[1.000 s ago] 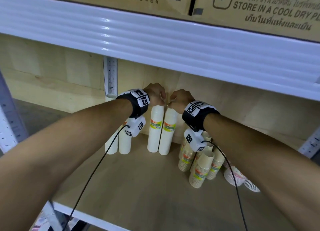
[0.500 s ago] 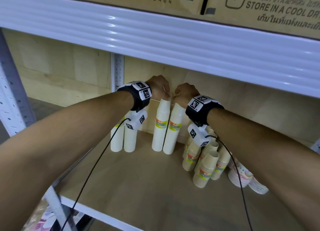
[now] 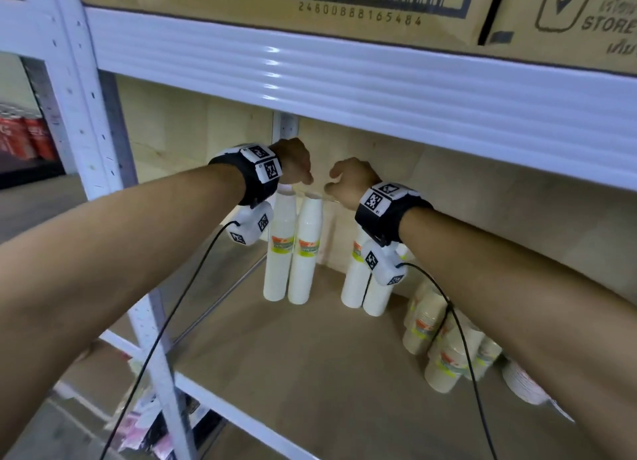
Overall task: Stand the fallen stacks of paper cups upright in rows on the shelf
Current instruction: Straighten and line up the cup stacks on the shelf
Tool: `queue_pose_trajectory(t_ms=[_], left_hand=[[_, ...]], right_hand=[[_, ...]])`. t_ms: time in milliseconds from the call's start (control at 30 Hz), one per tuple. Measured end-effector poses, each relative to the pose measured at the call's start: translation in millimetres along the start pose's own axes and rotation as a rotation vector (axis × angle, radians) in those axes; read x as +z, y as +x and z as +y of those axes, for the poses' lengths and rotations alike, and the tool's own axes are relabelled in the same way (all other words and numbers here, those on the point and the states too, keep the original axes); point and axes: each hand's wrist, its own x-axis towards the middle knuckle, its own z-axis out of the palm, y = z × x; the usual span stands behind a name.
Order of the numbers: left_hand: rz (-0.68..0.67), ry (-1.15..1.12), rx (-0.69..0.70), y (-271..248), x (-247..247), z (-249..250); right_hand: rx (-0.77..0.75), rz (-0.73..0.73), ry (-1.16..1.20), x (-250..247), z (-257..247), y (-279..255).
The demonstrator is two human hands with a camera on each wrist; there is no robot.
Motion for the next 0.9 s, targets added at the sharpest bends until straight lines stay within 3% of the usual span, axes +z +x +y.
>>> queue_pose_trajectory(t_ms=[267,433,900], left_hand=[[-0.127,0.030,-0.041,-7,25,-27],[-0.090,-0.106,-0.074,-7,34,-31],[-0.053,-0.118,-0.024,-24,24,-11]], right_hand=[[-0.020,-0.097,0.018,38,-15,6],[-0.026,-0.115,0.004,42,-18,5],[-0.005,-0.123,0.013,15,-12,-19]])
